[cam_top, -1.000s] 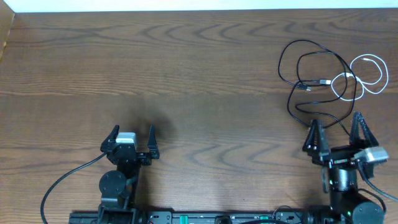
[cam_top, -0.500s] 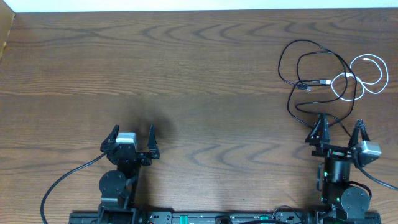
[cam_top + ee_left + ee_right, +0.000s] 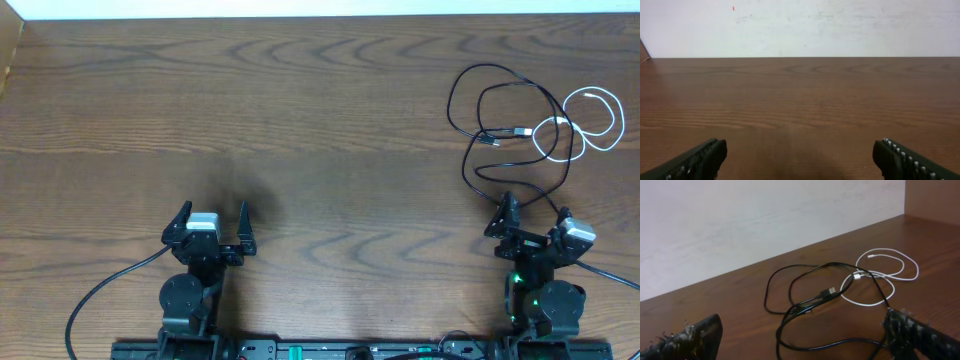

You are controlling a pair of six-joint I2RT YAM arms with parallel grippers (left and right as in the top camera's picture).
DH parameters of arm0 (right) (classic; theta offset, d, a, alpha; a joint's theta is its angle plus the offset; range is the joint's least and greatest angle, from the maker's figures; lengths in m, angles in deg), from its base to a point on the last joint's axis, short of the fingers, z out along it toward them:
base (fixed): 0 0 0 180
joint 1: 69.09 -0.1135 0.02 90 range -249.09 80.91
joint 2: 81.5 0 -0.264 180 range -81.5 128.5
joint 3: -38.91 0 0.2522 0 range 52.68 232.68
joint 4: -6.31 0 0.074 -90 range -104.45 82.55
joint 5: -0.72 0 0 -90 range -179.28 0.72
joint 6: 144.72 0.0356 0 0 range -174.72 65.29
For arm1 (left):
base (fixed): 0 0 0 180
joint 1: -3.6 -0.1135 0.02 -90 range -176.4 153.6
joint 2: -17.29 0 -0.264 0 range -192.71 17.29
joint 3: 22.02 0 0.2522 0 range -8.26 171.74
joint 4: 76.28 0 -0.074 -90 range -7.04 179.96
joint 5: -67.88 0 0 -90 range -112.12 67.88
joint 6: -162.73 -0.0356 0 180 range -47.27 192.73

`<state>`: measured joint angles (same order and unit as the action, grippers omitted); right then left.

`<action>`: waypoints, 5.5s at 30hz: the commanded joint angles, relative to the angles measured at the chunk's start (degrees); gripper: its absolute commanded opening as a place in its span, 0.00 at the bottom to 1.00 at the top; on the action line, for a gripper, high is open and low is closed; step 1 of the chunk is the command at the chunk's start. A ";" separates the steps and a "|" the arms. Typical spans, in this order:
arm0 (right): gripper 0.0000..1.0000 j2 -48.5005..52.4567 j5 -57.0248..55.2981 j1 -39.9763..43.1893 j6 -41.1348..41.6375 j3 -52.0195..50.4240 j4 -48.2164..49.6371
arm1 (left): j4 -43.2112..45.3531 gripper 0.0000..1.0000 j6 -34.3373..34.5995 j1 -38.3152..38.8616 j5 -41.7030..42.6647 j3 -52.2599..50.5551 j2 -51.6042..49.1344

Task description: Untangle cables

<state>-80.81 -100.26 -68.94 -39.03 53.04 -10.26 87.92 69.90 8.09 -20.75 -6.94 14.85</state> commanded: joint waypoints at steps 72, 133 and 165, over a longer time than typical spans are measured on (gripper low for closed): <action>0.99 -0.39 12.46 -2.82 -28.37 -0.07 -1.38 | -2.19 0.97 0.26 -0.35 -0.79 -1.01 -0.04; 0.99 -0.39 12.46 -2.82 -28.39 -0.07 -1.38 | -2.19 0.98 0.26 -0.35 -0.79 -1.01 -0.04; 0.99 -0.39 12.46 -2.82 -28.37 -0.07 -1.38 | -2.19 0.98 0.26 -0.35 -0.79 -1.01 -0.04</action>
<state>-80.81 -88.37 -71.37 -66.88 53.04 -11.37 87.90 69.92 8.09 -20.75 -6.94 14.87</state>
